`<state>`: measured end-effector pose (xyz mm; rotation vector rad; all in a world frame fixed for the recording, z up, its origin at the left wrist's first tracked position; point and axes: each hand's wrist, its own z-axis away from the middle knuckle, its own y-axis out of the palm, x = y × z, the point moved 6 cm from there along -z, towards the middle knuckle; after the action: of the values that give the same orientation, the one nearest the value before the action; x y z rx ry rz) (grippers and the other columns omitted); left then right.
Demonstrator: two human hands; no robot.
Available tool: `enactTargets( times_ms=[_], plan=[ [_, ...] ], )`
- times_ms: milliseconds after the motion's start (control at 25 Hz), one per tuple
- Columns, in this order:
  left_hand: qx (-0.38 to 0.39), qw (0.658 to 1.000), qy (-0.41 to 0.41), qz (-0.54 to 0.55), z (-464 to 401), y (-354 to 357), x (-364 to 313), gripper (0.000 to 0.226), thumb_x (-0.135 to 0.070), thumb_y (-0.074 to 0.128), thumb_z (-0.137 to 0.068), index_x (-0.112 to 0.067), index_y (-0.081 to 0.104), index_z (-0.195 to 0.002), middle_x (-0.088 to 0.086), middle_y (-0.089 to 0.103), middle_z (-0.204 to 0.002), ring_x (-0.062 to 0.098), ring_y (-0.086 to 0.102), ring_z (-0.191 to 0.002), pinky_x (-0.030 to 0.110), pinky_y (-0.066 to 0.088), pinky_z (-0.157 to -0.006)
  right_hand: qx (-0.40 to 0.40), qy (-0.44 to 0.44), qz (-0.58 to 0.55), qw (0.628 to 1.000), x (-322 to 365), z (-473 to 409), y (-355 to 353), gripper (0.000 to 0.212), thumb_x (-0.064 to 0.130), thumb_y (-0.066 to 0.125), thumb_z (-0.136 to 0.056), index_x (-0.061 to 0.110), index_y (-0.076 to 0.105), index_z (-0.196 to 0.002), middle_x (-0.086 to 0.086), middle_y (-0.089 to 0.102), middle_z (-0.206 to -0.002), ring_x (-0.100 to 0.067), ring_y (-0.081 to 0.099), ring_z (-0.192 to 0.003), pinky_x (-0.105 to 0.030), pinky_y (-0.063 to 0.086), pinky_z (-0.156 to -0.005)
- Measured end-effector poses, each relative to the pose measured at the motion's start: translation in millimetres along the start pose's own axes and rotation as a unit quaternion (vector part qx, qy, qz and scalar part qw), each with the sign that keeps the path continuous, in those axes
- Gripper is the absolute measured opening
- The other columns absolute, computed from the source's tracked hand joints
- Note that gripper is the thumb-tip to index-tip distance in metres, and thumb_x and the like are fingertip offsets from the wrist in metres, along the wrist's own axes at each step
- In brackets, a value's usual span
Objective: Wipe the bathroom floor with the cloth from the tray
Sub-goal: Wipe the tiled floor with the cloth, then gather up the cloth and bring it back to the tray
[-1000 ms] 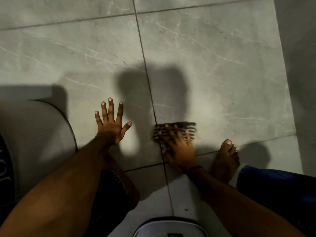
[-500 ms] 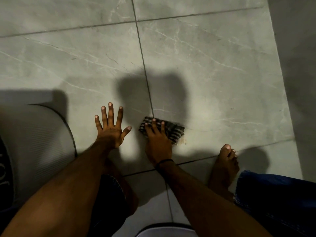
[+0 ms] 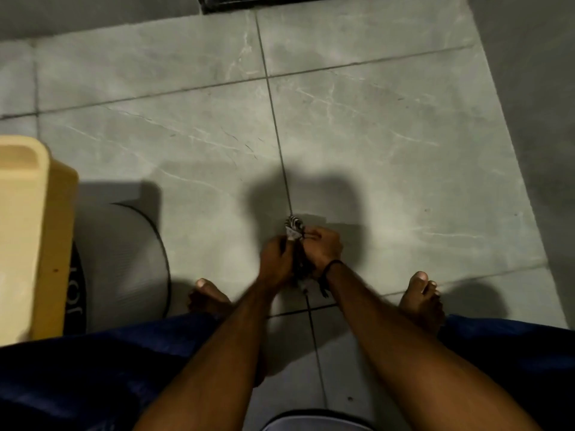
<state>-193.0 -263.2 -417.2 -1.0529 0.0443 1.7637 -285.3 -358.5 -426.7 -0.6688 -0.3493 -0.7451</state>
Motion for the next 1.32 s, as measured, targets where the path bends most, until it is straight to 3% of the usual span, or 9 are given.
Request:
enactTargets(
  times_ms=[120,320,480,680,760,880,1080,1200,1320],
  plan=[
    [-0.016,0.982,-0.101,0.156,17.6,9.3,-3.5,0.030,-0.036,0.053,-0.101,-0.011,0.064,-0.115,0.013,0.069,-0.112,0.029,0.067,-0.102,0.039,0.056,-0.087,0.076,0.091,-0.112,0.987,0.7,6.6,3.1,0.027,0.009,0.078,-0.083,0.010,0.079,-0.110,-0.015,0.077,-0.115,-0.032,0.072,-0.108,-0.046,0.058,-0.099],
    [-0.040,0.997,-0.012,0.066,27.3,-36.3,-36.1,0.022,-0.033,0.066,-0.092,-0.015,0.068,-0.106,0.004,0.072,-0.099,0.022,0.068,-0.091,0.031,0.056,-0.079,0.181,0.096,-0.197,0.959,44.0,44.5,-11.3,0.019,0.034,0.070,-0.091,0.017,0.074,-0.098,0.000,0.077,-0.099,-0.018,0.071,-0.088,-0.033,0.060,-0.061],
    [-0.002,0.995,0.056,0.086,50.6,-75.3,-84.0,0.021,-0.036,0.067,-0.093,-0.021,0.073,-0.079,-0.002,0.074,-0.072,0.015,0.071,-0.068,0.027,0.060,-0.061,0.136,0.018,-0.141,0.980,84.4,71.5,-32.0,0.038,0.039,0.084,-0.077,0.009,0.077,-0.099,-0.010,0.080,-0.095,-0.029,0.076,-0.089,-0.046,0.065,-0.077],
    [-0.046,0.985,0.003,0.165,77.3,-159.7,-129.2,0.028,-0.023,0.064,-0.092,-0.010,0.059,-0.069,0.003,0.050,-0.053,0.015,0.043,-0.039,0.023,0.038,-0.045,0.109,-0.077,-0.092,0.987,146.6,107.1,-39.9,0.034,0.017,0.065,-0.091,-0.007,0.070,-0.115,-0.029,0.071,-0.120,-0.046,0.066,-0.116,-0.058,0.053,-0.101],
    [-0.084,0.971,-0.001,0.225,91.4,-215.0,-147.0,0.014,-0.022,0.066,-0.091,-0.012,0.059,-0.082,0.002,0.054,-0.051,0.012,0.042,-0.033,0.018,0.033,-0.038,0.118,-0.125,-0.087,0.981,184.0,135.9,-31.2,0.036,0.019,0.061,-0.094,-0.005,0.067,-0.120,-0.031,0.068,-0.124,-0.049,0.064,-0.118,-0.062,0.052,-0.100],
    [-0.110,0.943,0.022,0.315,113.8,-303.6,-169.3,0.047,-0.016,0.078,-0.084,-0.020,0.046,-0.119,0.011,0.074,-0.082,0.014,0.057,-0.044,0.020,0.043,-0.038,0.125,-0.233,-0.056,0.963,252.8,190.8,-6.2,0.039,0.024,0.060,-0.095,0.005,0.066,-0.128,-0.019,0.070,-0.127,-0.037,0.066,-0.118,-0.051,0.052,-0.106],
    [-0.239,0.938,0.033,0.249,149.8,-453.0,-132.3,0.060,-0.014,0.076,-0.086,-0.019,0.050,-0.139,0.002,0.066,-0.081,0.015,0.063,-0.059,0.025,0.055,-0.045,0.151,-0.409,0.088,0.896,336.7,290.7,78.6,0.038,0.039,0.057,-0.097,0.014,0.069,-0.122,-0.009,0.074,-0.123,-0.030,0.067,-0.114,-0.043,0.053,-0.103],
    [-0.297,0.926,0.000,0.232,163.8,-506.6,-64.7,0.049,-0.009,0.073,-0.085,-0.022,0.056,-0.130,0.012,0.072,-0.105,0.028,0.072,-0.090,0.043,0.062,-0.084,0.157,-0.486,0.202,0.836,340.6,334.0,143.2,0.034,0.043,0.059,-0.096,0.013,0.072,-0.107,-0.012,0.077,-0.101,-0.030,0.072,-0.090,-0.043,0.061,-0.082],
    [-0.333,0.933,-0.026,0.135,178.5,-527.7,-2.2,0.026,-0.012,0.070,-0.086,-0.023,0.059,-0.106,0.016,0.069,-0.113,0.031,0.070,-0.093,0.038,0.061,-0.077,0.236,-0.470,0.262,0.809,309.3,351.3,206.9,0.031,0.041,0.064,-0.095,0.010,0.071,-0.095,-0.007,0.071,-0.070,-0.019,0.066,-0.053,-0.029,0.058,-0.045]
  ],
)
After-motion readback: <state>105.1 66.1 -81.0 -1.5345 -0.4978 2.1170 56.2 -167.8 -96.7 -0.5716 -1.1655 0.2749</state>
